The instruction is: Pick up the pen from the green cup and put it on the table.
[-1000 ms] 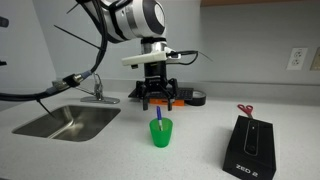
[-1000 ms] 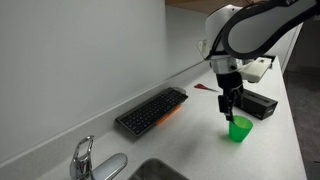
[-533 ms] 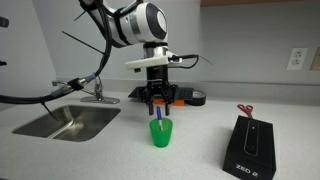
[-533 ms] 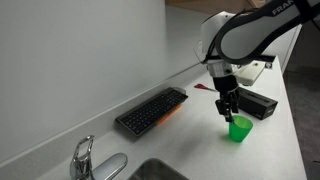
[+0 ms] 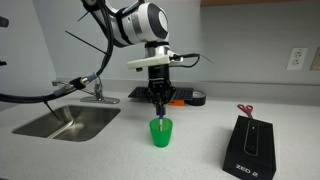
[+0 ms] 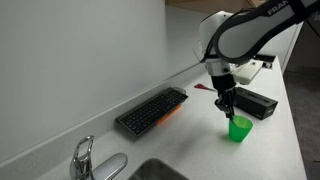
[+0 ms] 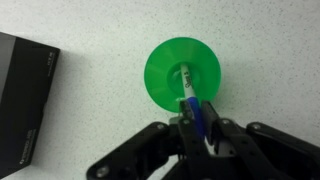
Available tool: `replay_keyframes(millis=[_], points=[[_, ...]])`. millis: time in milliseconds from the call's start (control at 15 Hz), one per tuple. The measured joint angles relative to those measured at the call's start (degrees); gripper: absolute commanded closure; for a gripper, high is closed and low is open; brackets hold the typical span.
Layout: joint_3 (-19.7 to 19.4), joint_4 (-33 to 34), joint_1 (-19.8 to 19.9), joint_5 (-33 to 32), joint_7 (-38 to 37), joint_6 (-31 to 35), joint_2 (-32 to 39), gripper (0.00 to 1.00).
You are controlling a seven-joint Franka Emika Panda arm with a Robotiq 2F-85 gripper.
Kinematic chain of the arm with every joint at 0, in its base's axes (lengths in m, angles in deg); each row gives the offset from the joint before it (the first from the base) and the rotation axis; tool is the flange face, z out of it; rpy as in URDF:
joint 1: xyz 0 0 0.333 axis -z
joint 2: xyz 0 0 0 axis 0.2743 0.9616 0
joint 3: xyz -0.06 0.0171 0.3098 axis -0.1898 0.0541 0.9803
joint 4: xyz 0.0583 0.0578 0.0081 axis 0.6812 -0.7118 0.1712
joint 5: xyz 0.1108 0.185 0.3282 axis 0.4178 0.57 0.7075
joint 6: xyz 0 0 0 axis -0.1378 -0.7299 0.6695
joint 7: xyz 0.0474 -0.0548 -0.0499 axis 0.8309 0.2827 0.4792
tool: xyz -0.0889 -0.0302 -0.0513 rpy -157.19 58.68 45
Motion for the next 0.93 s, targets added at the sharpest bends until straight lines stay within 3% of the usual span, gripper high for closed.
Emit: replay_keyframes(millis=[333,933], points=[[-0.18,-0.06,0.0,0.0,-0.17,-0.09,-1.74,0.96],[1.23,-3.5,-0.18,3.14,0.2,-0.27,-17.72,0.96]])
